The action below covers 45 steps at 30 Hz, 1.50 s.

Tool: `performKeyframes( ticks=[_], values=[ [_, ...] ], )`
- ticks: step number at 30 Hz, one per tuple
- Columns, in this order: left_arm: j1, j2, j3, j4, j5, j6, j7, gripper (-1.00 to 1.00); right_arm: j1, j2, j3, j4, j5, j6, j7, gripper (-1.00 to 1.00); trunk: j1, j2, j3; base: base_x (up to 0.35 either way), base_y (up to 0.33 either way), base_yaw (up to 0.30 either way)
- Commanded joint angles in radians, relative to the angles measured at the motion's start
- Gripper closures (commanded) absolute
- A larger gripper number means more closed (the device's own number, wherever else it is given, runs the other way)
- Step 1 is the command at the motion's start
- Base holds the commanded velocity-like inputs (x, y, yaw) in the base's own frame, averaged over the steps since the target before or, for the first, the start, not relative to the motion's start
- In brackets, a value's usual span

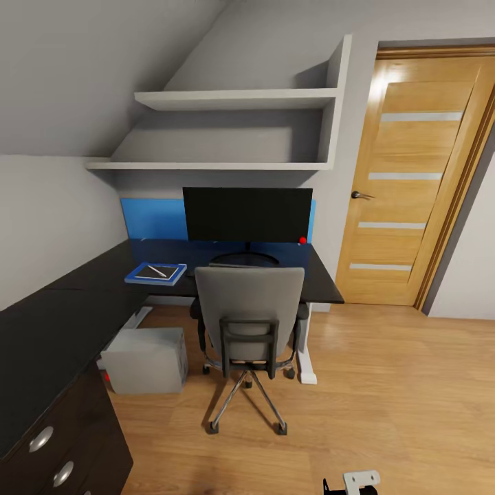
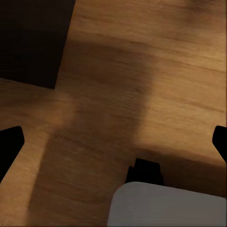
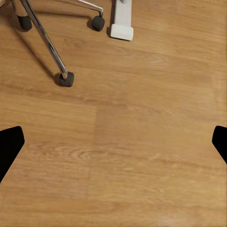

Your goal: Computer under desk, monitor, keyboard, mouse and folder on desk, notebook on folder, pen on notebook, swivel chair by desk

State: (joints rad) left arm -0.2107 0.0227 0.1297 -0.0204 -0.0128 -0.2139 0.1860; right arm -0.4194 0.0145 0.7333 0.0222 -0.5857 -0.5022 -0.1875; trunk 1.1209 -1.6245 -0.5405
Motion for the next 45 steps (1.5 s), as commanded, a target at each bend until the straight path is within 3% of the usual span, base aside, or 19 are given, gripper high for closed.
performKeyframes(
  ticks=[1,45],
  values=[
    [0.001,-0.002,0.006,0.0,-0.002,-0.005,0.0,-1.0,-0.001,0.001,0.008,0.002,-0.003,-0.003,-0.004,-1.0,0.0,-0.001,-0.001,0.0,0.0,0.0],
    [0.005,-0.007,0.006,-0.001,-0.004,-0.004,-0.002,-1.0,-0.001,0.001,0.008,0.002,-0.003,-0.003,-0.004,-1.0,0.0,-0.001,-0.001,0.0,0.0,0.0]
  ],
)
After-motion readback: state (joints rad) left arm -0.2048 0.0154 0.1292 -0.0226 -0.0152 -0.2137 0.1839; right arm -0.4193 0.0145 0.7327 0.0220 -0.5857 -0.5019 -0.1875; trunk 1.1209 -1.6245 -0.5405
